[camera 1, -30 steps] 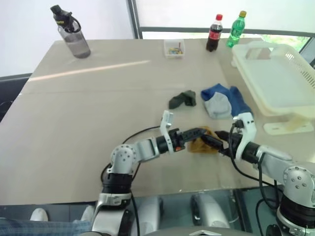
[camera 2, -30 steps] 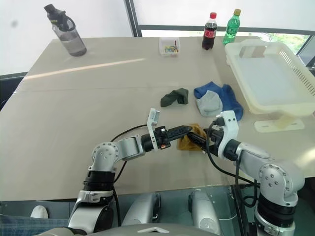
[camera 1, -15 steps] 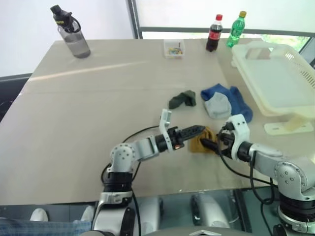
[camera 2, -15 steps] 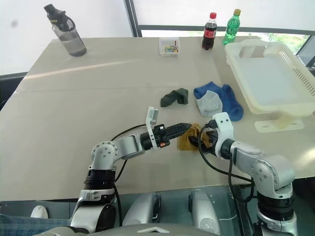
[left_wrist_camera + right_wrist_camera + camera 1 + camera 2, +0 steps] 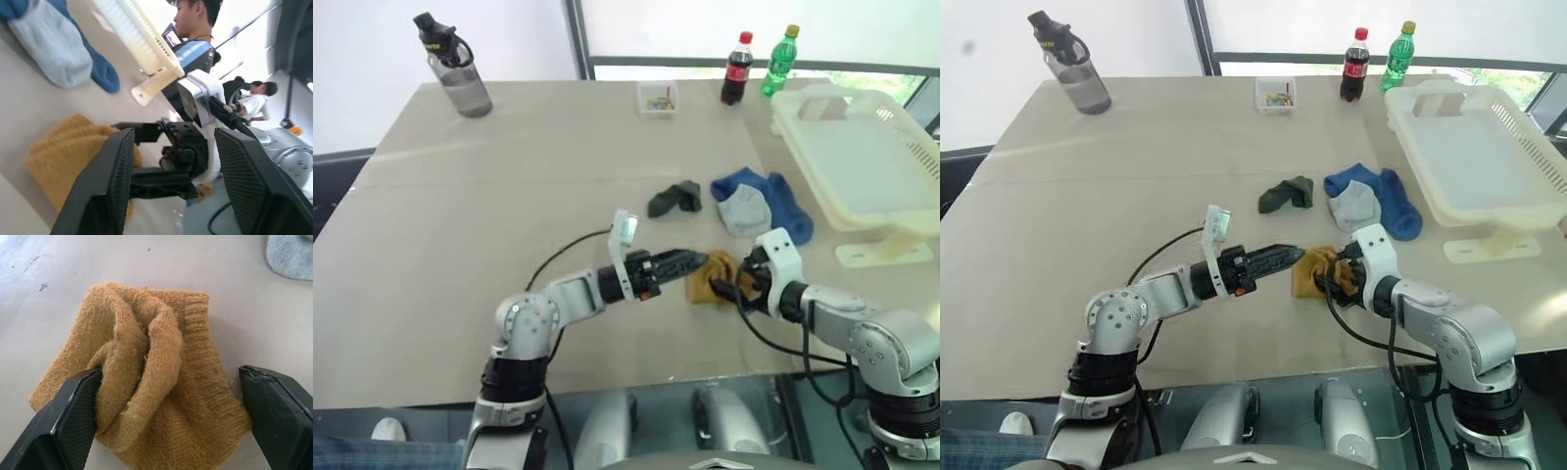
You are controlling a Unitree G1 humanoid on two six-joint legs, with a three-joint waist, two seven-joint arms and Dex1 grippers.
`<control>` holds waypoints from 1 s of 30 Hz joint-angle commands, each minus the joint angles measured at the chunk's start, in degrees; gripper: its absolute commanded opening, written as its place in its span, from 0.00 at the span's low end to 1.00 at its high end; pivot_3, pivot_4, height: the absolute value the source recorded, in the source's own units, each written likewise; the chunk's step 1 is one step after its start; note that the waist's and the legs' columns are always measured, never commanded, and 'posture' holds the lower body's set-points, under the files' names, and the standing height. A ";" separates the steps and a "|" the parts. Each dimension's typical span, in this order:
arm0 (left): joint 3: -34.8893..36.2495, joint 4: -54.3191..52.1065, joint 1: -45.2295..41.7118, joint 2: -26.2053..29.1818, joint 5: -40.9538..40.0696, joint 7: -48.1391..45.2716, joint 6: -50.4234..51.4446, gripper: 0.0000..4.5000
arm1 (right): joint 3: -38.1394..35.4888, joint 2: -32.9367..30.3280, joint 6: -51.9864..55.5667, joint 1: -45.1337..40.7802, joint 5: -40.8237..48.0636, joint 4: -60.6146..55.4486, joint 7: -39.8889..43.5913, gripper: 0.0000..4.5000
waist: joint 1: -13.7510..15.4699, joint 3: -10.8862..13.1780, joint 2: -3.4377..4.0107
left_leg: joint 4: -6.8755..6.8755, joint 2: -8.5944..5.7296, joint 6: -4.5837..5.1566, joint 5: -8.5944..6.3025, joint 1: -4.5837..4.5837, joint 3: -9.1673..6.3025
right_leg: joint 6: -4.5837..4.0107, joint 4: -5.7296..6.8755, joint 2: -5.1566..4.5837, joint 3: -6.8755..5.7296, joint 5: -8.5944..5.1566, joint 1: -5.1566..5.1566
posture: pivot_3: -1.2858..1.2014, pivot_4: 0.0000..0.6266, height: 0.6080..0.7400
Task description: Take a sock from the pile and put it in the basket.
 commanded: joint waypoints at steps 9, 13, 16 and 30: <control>-5.53 -10.12 2.50 10.06 15.22 -8.78 -14.58 0.61 | 6.01 -1.94 -1.23 -0.01 -3.18 5.84 4.29 0.99 | -0.67 -0.06 -0.10 | -0.05 0.04 0.00 0.00 0.08 -0.01 | 0.01 0.00 0.00 0.04 -0.01 0.00 | 0.52 0.24 1.00; -6.96 -10.64 2.94 10.81 18.64 -9.59 -17.04 0.61 | 6.93 -1.81 -3.78 -0.18 -5.28 6.63 4.65 0.99 | -1.31 -0.08 -0.13 | -0.05 0.06 0.00 0.00 0.10 -0.05 | 0.04 0.00 0.00 0.06 -0.03 0.00 | 0.52 0.24 1.00; -6.88 -10.65 3.23 10.87 19.21 -9.76 -17.46 0.61 | 7.18 -1.69 -4.47 -0.10 -5.85 6.87 5.19 0.71 | -1.42 -0.08 -0.13 | -0.06 0.08 0.00 0.00 0.10 -0.04 | 0.05 0.00 0.03 0.08 -0.02 -0.02 | 0.52 0.24 1.00; -4.27 -11.78 3.32 14.21 21.17 -10.76 -19.11 0.61 | 7.26 -2.21 -4.85 0.01 -5.89 6.13 7.68 0.00 | -1.36 -0.07 -0.12 | -0.10 0.09 0.00 0.00 0.08 -0.07 | 0.06 0.00 0.04 0.05 -0.03 -0.04 | 0.52 0.24 1.00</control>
